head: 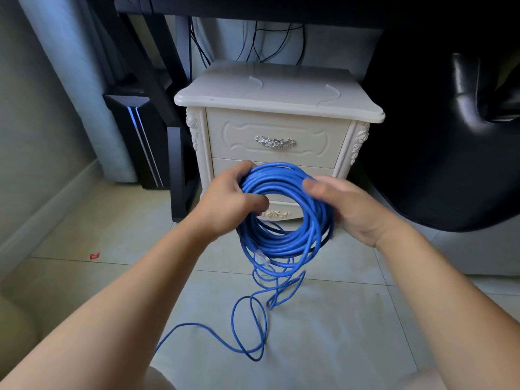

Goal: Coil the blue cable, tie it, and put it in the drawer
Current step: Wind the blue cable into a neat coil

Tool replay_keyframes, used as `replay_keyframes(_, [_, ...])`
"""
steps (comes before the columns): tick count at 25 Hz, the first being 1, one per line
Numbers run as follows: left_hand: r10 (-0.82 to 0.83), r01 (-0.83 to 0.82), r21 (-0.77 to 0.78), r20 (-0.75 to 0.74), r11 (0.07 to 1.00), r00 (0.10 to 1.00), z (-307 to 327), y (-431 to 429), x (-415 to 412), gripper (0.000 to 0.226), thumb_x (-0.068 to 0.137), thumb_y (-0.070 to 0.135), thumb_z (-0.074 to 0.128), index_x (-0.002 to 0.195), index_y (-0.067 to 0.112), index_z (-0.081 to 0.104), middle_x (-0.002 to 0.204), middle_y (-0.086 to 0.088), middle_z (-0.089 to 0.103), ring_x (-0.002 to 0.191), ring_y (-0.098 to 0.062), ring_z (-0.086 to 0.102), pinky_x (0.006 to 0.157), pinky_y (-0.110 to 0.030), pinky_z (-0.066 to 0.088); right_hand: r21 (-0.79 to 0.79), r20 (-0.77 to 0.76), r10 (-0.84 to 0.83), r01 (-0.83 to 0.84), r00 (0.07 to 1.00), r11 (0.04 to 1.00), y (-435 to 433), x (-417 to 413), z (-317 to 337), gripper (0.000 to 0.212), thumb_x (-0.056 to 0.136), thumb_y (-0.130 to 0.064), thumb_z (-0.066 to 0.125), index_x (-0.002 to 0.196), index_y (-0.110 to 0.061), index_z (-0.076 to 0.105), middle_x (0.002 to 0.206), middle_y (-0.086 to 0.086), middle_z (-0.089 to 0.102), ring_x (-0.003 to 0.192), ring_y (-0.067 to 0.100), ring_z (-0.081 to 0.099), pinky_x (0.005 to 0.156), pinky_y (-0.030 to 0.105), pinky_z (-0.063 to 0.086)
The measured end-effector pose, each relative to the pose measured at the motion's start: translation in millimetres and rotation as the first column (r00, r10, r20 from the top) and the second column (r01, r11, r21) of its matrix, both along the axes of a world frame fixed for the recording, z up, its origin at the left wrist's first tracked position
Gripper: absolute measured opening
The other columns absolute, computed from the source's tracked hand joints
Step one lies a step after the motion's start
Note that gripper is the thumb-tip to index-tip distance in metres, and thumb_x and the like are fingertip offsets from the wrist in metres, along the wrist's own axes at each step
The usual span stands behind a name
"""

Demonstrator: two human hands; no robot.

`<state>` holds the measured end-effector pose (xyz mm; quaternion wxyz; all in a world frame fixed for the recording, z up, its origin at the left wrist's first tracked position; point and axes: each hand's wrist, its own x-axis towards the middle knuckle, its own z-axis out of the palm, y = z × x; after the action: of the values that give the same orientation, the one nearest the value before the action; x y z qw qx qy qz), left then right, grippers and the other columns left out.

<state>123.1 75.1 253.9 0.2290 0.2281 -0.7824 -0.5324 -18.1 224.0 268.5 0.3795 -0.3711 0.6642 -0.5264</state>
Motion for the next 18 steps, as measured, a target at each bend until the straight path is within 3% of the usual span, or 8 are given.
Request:
replay_keyframes(2, [-0.01, 0.011, 0.054, -0.031, 0.998, 0.999, 1, 0, 0, 0.026, 0.056, 0.009, 0.066, 0.081, 0.013, 0.059, 0.063, 0.0, 0.056, 0.058, -0.018, 0.054, 0.063, -0.031, 0.044, 0.041, 0.088, -0.036, 0.032, 0.995, 0.999, -1, -4, -2, 0.087, 0.062, -0.082, 0.059, 0.111, -0.011, 0.071, 0.079, 0.001, 0.069, 0.072, 0.011, 0.063, 0.07, 0.023, 0.05])
replay_keyframes(4, [-0.022, 0.026, 0.09, -0.05, 0.996, 0.999, 1, 0, 0, 0.028, 0.056, 0.006, 0.065, 0.082, 0.012, 0.059, 0.063, -0.001, 0.054, 0.059, -0.018, 0.054, 0.063, -0.035, 0.047, 0.073, 0.066, -0.121, 0.116, 0.991, 0.991, -5, -4, -12, 0.085, 0.057, -0.091, 0.054, 0.099, -0.02, 0.077, 0.082, 0.0, 0.073, 0.079, 0.012, 0.066, 0.083, 0.03, 0.051])
replay_keyframes(8, [-0.078, 0.093, 0.213, -0.077, 0.973, 0.994, 2, -6, 2, 0.034, 0.059, 0.003, 0.063, 0.092, 0.002, 0.057, 0.06, 0.003, 0.054, 0.058, -0.017, 0.055, 0.063, -0.035, 0.054, 0.05, 0.138, -0.238, 0.234, 0.961, 0.971, -7, 3, -18, 0.045, 0.087, -0.067, 0.051, 0.079, -0.029, 0.075, 0.073, -0.01, 0.072, 0.076, 0.009, 0.067, 0.089, 0.035, 0.048])
replay_keyframes(10, [-0.085, 0.094, 0.181, -0.053, 0.979, 0.995, 4, -10, 4, 0.035, 0.059, 0.004, 0.063, 0.093, 0.002, 0.057, 0.061, 0.002, 0.054, 0.056, -0.016, 0.056, 0.062, -0.032, 0.052, 0.047, 0.029, -0.279, 0.277, 0.96, 0.96, -9, 3, -15, 0.041, 0.089, -0.061, 0.052, 0.072, -0.034, 0.078, 0.076, -0.01, 0.074, 0.081, 0.01, 0.068, 0.095, 0.034, 0.049])
replay_keyframes(12, [-0.086, 0.094, 0.179, -0.054, 0.979, 0.995, 6, -10, 5, 0.032, 0.06, 0.003, 0.062, 0.091, 0.004, 0.058, 0.061, 0.002, 0.053, 0.056, -0.016, 0.055, 0.06, -0.03, 0.051, 0.013, -0.001, -0.292, 0.292, 0.956, 0.956, -11, 4, -12, 0.044, 0.092, -0.056, 0.052, 0.067, -0.031, 0.078, 0.072, -0.009, 0.074, 0.074, 0.007, 0.067, 0.087, 0.03, 0.048])
replay_keyframes(16, [-0.111, 0.126, 0.216, -0.081, 0.968, 0.99, 7, -12, 10, 0.03, 0.06, -0.001, 0.06, 0.09, 0.006, 0.059, 0.063, 0.002, 0.051, 0.058, -0.015, 0.053, 0.059, -0.028, 0.053, -0.009, 0.042, -0.283, 0.283, 0.958, 0.959, -12, 6, -11, 0.045, 0.096, -0.052, 0.051, 0.075, -0.02, 0.075, 0.067, -0.006, 0.069, 0.066, 0.008, 0.063, 0.072, 0.027, 0.046])
replay_keyframes(18, [-0.125, 0.145, 0.275, -0.092, 0.95, 0.988, 4, -13, 11, 0.032, 0.06, -0.004, 0.059, 0.091, 0.005, 0.06, 0.064, -0.001, 0.049, 0.058, -0.017, 0.052, 0.063, -0.034, 0.054, 0.004, 0.158, -0.249, 0.252, 0.955, 0.968, -11, 8, -15, 0.04, 0.098, -0.046, 0.05, 0.082, -0.018, 0.073, 0.072, -0.001, 0.069, 0.07, 0.012, 0.063, 0.069, 0.027, 0.049])
